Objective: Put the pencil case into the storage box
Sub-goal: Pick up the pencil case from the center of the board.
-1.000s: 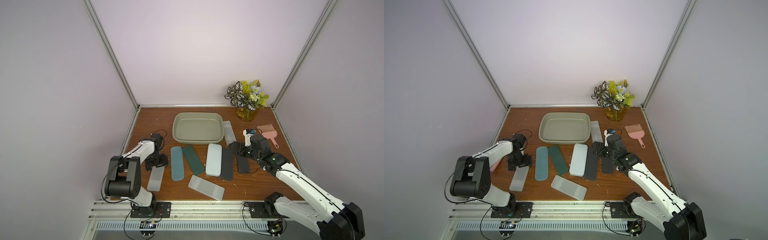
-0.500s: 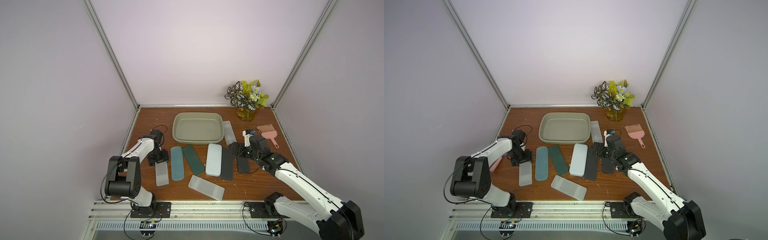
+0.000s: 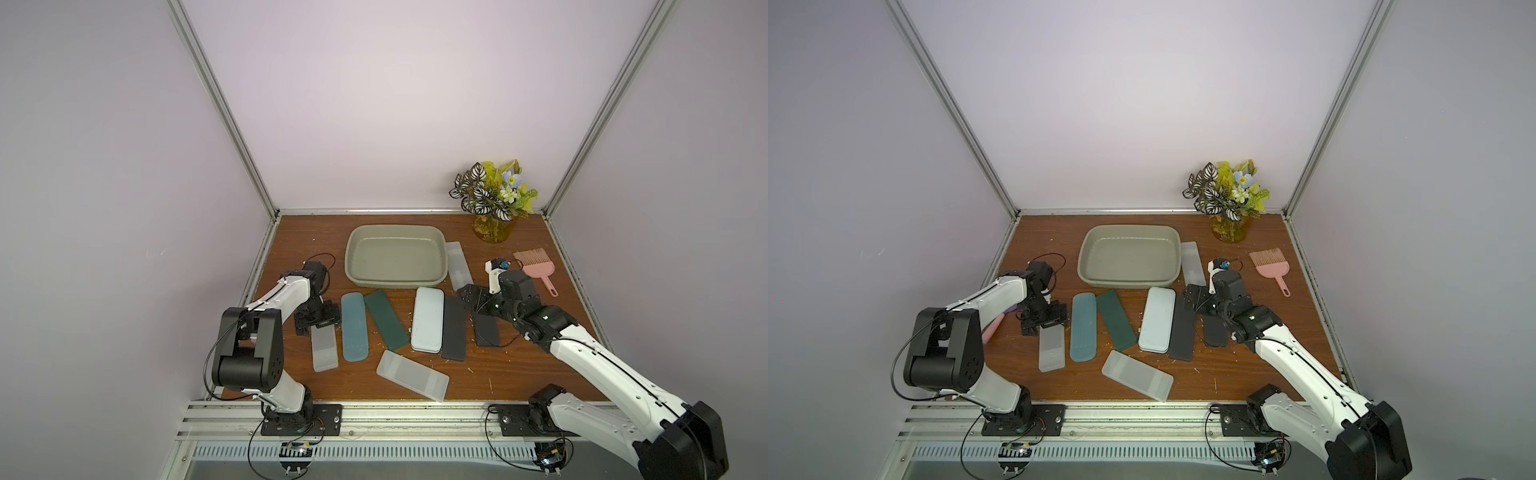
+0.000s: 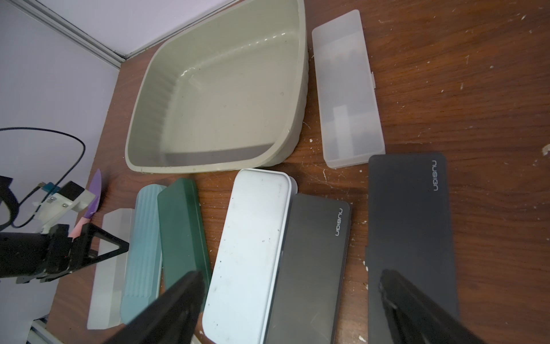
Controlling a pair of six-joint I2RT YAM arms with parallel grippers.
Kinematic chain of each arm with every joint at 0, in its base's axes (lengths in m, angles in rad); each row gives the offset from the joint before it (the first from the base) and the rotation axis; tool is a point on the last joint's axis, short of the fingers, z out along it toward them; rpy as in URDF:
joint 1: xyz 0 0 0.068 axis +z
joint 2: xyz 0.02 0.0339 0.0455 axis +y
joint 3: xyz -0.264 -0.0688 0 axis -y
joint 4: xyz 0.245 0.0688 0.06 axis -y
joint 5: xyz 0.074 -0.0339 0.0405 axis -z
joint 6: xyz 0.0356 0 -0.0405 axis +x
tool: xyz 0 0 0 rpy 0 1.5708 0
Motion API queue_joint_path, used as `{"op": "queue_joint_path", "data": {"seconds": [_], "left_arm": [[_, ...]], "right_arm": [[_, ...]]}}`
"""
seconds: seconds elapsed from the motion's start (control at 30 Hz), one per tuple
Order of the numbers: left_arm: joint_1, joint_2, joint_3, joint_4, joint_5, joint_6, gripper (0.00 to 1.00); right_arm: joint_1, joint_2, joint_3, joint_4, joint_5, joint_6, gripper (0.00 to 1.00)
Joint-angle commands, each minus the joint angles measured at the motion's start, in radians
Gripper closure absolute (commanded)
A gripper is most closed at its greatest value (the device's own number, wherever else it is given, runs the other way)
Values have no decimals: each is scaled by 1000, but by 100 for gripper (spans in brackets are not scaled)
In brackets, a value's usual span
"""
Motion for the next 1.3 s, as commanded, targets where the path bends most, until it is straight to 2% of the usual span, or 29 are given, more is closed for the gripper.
{"op": "queue_joint_path", "data": {"seconds": [0.0, 0.3, 0.63, 0.8, 1.03, 1.17, 1.27], "left_arm": [[-19, 18, 2, -17, -30, -3, 15], [-64, 62, 56, -17, -42, 11, 26], [-66, 53, 70, -20, -54, 36, 45], [-66, -8, 111, -53, -59, 34, 47], [-66, -57, 323, -177, -72, 51, 50], [-66, -17, 512, -240, -59, 64, 51], [-66, 22, 600, -254, -48, 73, 51]], "right_arm": [[4, -6, 8, 22, -11, -7, 1], [4, -5, 6, 25, -14, -7, 2], [4, -8, 0, 27, -20, -7, 2], [4, -12, 5, 23, -24, -8, 2], [4, -8, 20, 17, -29, -20, 2], [4, -7, 27, 13, -28, -31, 2], [4, -3, 30, 12, -27, -35, 2]]}}
